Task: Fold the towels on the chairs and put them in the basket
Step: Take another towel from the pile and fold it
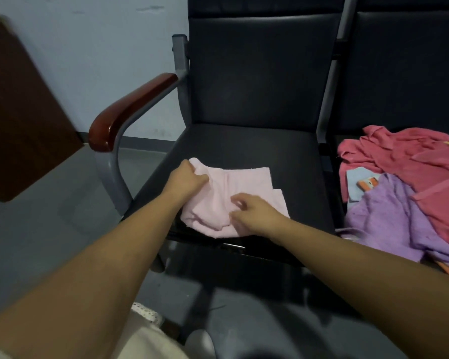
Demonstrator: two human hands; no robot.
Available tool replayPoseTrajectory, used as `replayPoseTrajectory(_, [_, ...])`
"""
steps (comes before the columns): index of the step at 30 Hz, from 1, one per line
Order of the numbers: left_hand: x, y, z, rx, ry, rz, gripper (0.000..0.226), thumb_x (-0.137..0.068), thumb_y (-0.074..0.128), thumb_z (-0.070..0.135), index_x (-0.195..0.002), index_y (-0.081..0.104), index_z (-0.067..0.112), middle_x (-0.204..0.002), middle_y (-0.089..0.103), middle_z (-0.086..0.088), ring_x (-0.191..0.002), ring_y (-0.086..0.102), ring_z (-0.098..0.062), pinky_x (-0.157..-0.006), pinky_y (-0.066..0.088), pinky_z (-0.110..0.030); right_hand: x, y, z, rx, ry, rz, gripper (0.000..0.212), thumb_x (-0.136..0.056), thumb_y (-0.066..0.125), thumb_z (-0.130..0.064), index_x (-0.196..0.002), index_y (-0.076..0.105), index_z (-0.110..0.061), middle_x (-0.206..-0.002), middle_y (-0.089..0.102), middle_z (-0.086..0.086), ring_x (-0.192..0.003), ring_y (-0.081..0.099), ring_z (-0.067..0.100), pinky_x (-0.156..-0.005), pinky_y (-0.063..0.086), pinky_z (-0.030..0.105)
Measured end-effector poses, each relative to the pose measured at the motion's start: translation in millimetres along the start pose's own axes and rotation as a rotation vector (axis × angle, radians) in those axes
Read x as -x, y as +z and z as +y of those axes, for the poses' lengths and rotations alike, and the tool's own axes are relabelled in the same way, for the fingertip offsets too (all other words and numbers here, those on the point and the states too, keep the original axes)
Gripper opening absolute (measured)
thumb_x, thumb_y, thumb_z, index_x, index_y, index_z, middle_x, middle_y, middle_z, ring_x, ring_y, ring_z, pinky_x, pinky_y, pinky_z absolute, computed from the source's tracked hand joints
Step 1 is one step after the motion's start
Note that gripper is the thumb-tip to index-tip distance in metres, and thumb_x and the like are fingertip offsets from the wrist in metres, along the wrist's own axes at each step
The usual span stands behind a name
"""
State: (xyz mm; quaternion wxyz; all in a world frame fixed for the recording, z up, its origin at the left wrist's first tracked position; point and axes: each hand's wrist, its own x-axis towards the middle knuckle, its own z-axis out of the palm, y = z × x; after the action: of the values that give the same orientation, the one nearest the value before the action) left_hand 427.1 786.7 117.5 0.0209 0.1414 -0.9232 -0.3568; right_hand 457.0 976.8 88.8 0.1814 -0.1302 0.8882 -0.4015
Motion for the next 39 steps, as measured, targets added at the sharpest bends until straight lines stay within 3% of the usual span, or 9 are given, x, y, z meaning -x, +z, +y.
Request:
replayPoseTrajectory(3, [6, 1, 26, 0.04, 0.107, -0.01, 0.015, -0.093, 0.058, 0.03, -0.097, 0.05, 0.019, -0.089, 0.057, 0.003, -0.081, 0.056, -0.011, -0.061, 0.04, -0.026, -9, -16, -5, -0.431, 0.113, 0.264, 0.028, -0.099, 0.055, -0.026, -0.11, 0.068, -0.005, -0.112, 0.068, 0.012, -0.095, 0.061, 0.018, -0.089, 0.049, 0.037])
replayPoseTrajectory(7, [18, 10, 63, 0.457, 0.079, -0.307, 0.038, -0.097, 0.058, 0.046, -0.114, 0.056, 0.012, -0.098, 0.073, -0.009, -0.077, 0.071, -0.021, -0.081, 0.059, -0.04, -12, -43, 6, -0.998, 0.311, 0.246, 0.044, -0.098, 0.055, -0.048, -0.096, 0.067, -0.006, -0.082, 0.073, 0.011, -0.069, 0.07, 0.022, -0.067, 0.058, 0.034])
replayPoseTrajectory(10, [18, 18, 65, 0.34, 0.085, -0.281, 0.036, -0.101, 0.053, 0.043, -0.112, 0.058, 0.009, -0.096, 0.075, -0.008, -0.075, 0.073, -0.019, -0.075, 0.06, -0.033, -13, -50, 19, -0.729, 0.402, 0.274, 0.044, -0.091, 0.07, -0.037, -0.116, 0.064, -0.001, -0.096, 0.074, 0.012, -0.082, 0.073, 0.025, -0.071, 0.059, 0.034])
replayPoseTrajectory(14, [8, 32, 42, 0.128, -0.023, -0.199, 0.026, -0.099, 0.056, 0.032, -0.089, 0.06, 0.008, -0.101, 0.073, -0.015, -0.093, 0.072, -0.029, -0.087, 0.06, -0.043, -20, -59, 21, -0.426, 0.35, 0.338, 0.03, -0.089, 0.07, -0.024, -0.107, 0.064, -0.002, -0.095, 0.069, 0.009, -0.082, 0.067, 0.022, -0.063, 0.052, 0.03])
replayPoseTrajectory(18, [6, 45, 33, 0.317, -0.205, -0.287, 0.017, -0.094, 0.061, 0.022, -0.1, 0.055, 0.008, -0.113, 0.066, -0.016, -0.099, 0.068, -0.025, -0.084, 0.06, -0.037, -25, -57, 29, -0.328, 0.421, 0.336, 0.026, -0.089, 0.064, -0.016, -0.11, 0.06, -0.002, -0.098, 0.064, 0.011, -0.084, 0.062, 0.024, -0.063, 0.048, 0.031])
replayPoseTrajectory(21, [7, 51, 37, 0.489, -0.277, -0.321, 0.029, -0.093, 0.066, 0.02, -0.114, 0.053, 0.004, -0.11, 0.065, -0.013, -0.097, 0.067, -0.024, -0.075, 0.059, -0.033, -24, -56, 34, -0.439, 0.471, 0.324, 0.033, -0.088, 0.06, -0.013, -0.119, 0.057, -0.002, -0.106, 0.063, 0.012, -0.091, 0.062, 0.027, -0.072, 0.052, 0.035])
replayPoseTrajectory(28, [4, 54, 43, 0.664, -0.366, -0.389, 0.042, -0.082, 0.079, 0.026, -0.114, 0.06, 0.008, -0.107, 0.072, -0.012, -0.096, 0.071, -0.03, -0.09, 0.058, -0.047, -16, -50, 26, -0.81, 0.448, 0.259, 0.024, -0.1, 0.055, -0.031, -0.104, 0.065, -0.009, -0.1, 0.071, 0.009, -0.091, 0.069, 0.028, -0.069, 0.057, 0.037])
replayPoseTrajectory(32, [8, 33, 38, 0.796, -0.314, -0.399, 0.035, -0.089, 0.068, 0.018, -0.123, 0.06, 0.013, -0.113, 0.071, -0.013, -0.101, 0.07, -0.03, -0.091, 0.058, -0.048, -21, -33, 11, -0.844, 0.413, 0.294, 0.026, -0.102, 0.054, -0.03, -0.11, 0.065, -0.007, -0.104, 0.071, 0.009, -0.095, 0.069, 0.028, -0.087, 0.057, 0.045])
replayPoseTrajectory(39, [25, -58, 16, 0.972, -0.168, -0.14, 0.037, -0.091, 0.064, 0.011, -0.127, 0.056, 0.014, -0.117, 0.069, -0.013, -0.104, 0.068, -0.029, -0.088, 0.058, -0.046, -32, -6, -69, -0.89, 0.198, 0.224, 0.021, -0.097, 0.06, -0.032, -0.104, 0.069, -0.014, -0.1, 0.076, 0.005, -0.097, 0.071, 0.026, -0.093, 0.056, 0.047])
